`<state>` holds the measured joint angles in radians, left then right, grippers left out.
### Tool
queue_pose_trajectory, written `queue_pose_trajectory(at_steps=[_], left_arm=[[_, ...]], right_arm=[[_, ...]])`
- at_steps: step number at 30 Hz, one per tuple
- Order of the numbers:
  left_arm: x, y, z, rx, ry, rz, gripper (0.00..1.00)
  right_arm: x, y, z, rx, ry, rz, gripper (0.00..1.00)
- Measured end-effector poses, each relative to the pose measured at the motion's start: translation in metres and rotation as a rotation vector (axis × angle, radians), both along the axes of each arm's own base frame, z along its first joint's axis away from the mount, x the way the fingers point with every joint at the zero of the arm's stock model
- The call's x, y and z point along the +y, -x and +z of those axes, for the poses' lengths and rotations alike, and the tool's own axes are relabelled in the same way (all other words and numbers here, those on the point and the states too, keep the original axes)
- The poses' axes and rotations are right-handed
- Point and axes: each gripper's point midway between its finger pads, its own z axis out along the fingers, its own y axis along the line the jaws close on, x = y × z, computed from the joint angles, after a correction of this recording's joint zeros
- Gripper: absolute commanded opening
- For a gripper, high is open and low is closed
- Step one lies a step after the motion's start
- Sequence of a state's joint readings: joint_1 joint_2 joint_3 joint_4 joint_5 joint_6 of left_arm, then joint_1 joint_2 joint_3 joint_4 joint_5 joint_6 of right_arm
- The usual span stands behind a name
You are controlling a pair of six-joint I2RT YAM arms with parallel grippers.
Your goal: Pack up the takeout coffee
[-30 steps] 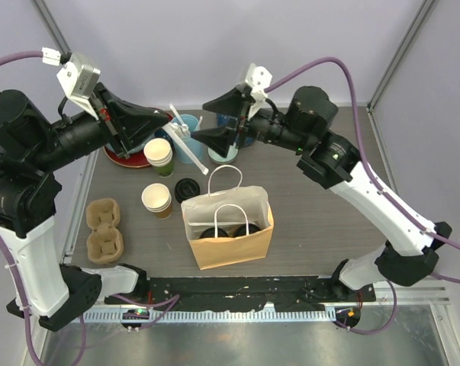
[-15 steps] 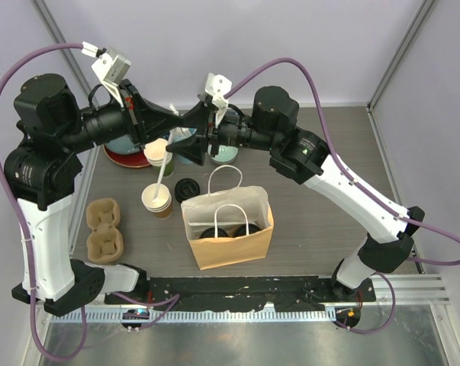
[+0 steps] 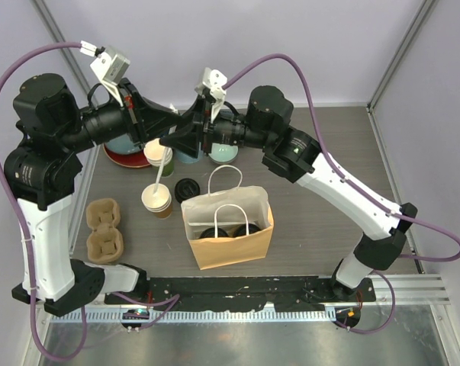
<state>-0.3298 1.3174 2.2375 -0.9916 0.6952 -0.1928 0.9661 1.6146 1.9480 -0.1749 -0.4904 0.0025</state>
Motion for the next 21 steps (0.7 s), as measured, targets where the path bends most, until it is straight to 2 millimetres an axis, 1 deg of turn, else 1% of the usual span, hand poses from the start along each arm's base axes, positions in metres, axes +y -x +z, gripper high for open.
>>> queue_pose_trajectory(at_steps=[1, 3, 4, 7, 8, 9, 11, 12, 13, 14, 15, 16, 19, 21], left_arm=[[0.000, 0.000, 0.000, 0.001, 0.001, 0.001, 0.00], [0.000, -0.001, 0.001, 0.000, 0.002, 0.002, 0.00], [0.000, -0.001, 0.001, -0.001, 0.003, 0.004, 0.00], [0.001, -0.002, 0.000, 0.000, 0.000, 0.010, 0.01], [0.001, -0.003, 0.000, -0.005, -0.002, 0.014, 0.09], [0.002, -0.004, 0.000, -0.011, -0.008, 0.020, 0.33], [0.004, -0.006, -0.002, -0.029, -0.028, 0.036, 0.57], [0.007, -0.009, -0.003, -0.035, -0.039, 0.057, 0.75], [0.010, -0.011, -0.005, -0.039, -0.051, 0.077, 0.81], [0.014, -0.012, -0.006, -0.052, -0.067, 0.098, 0.93], [0.017, -0.013, -0.008, -0.059, -0.079, 0.115, 0.98], [0.020, -0.013, -0.009, -0.065, -0.092, 0.133, 1.00], [0.033, -0.012, -0.009, -0.090, -0.125, 0.193, 1.00], [0.043, -0.010, -0.010, -0.113, -0.152, 0.238, 1.00]], right_arm=[[0.003, 0.000, -0.001, 0.014, -0.006, 0.007, 0.23], [0.008, -0.002, -0.003, 0.036, -0.011, 0.016, 0.11], [0.010, -0.002, -0.005, 0.049, -0.011, 0.020, 0.01], [0.012, -0.003, -0.007, 0.070, -0.011, 0.020, 0.01], [0.012, -0.003, -0.007, 0.073, -0.010, 0.016, 0.01], [0.011, -0.004, -0.007, 0.074, -0.008, 0.010, 0.01], [0.009, -0.008, -0.009, 0.071, 0.001, -0.019, 0.01], [0.008, -0.010, -0.012, 0.072, 0.013, -0.034, 0.01], [0.004, -0.011, -0.014, 0.074, 0.025, -0.052, 0.01], [0.000, -0.012, -0.015, 0.070, 0.038, -0.071, 0.01], [-0.005, -0.011, -0.016, 0.067, 0.051, -0.088, 0.01], [-0.012, -0.011, -0.016, 0.062, 0.064, -0.102, 0.01], [-0.033, -0.003, -0.010, 0.048, 0.086, -0.134, 0.01], [-0.050, 0.006, -0.007, 0.044, 0.104, -0.139, 0.01]])
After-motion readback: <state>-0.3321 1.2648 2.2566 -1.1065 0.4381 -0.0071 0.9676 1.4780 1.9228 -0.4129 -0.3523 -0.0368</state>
